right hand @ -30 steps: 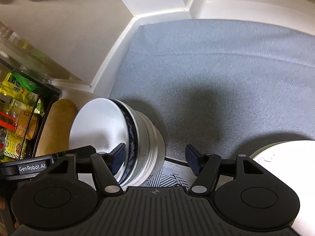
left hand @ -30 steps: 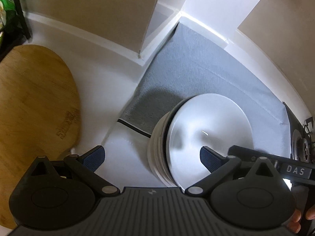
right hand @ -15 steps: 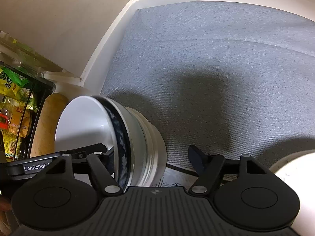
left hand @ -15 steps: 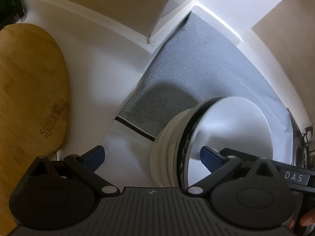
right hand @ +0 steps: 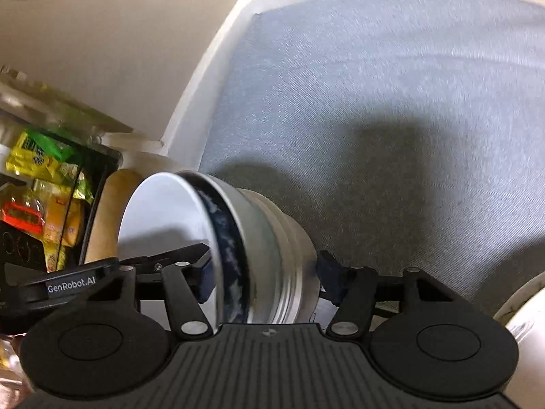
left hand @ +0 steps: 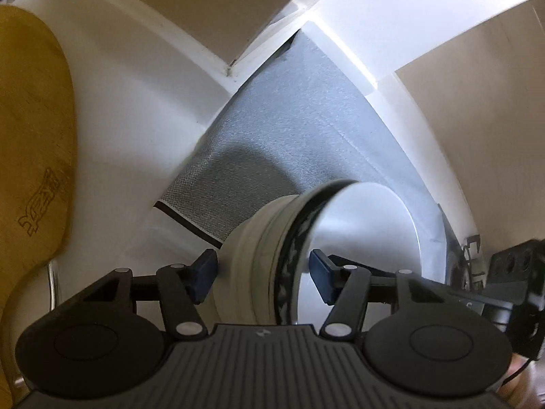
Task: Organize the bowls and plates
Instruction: 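Lift the bowl stack and carry it to the plate stack by the stove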
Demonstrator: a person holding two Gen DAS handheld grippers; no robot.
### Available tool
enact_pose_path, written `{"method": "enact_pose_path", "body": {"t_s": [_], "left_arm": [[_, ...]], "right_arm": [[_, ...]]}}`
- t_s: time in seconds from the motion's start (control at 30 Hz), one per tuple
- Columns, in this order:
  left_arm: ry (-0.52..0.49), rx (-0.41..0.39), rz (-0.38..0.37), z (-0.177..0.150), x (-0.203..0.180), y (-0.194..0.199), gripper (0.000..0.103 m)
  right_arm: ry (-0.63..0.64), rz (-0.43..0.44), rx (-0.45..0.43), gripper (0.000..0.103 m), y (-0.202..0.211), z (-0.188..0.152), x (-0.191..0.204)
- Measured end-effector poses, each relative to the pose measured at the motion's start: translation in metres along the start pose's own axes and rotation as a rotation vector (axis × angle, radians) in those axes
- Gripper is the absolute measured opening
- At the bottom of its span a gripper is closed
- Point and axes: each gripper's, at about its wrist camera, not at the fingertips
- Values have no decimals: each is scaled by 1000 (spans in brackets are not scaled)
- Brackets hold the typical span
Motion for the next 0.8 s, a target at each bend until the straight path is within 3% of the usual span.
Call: {"method": "enact_pose_path", "body": {"t_s": [0.13, 0.4, 0.57, 0.8], "left_arm": [[-5, -9, 7, -2, -5, 3, 63], [12, -22, -10, 4, -9, 4, 63], [-41, -67, -15, 5, -23, 8, 63], [3, -43, -5, 5, -13, -1, 56]], "right_arm": [[36, -19, -8, 53, 4, 0, 8], [2, -37, 5, 51, 8, -1, 7], [-17, -52, 5, 50, 12, -3, 5], [-15, -49, -7, 46, 11, -3, 5]]}}
Point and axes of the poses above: each gripper's, at about its wrist camera, not at the fingertips, and y roughly against the way its jaws point, x to its left, z to its top, and after that the axes turned 12 degrees about -x, right-handed
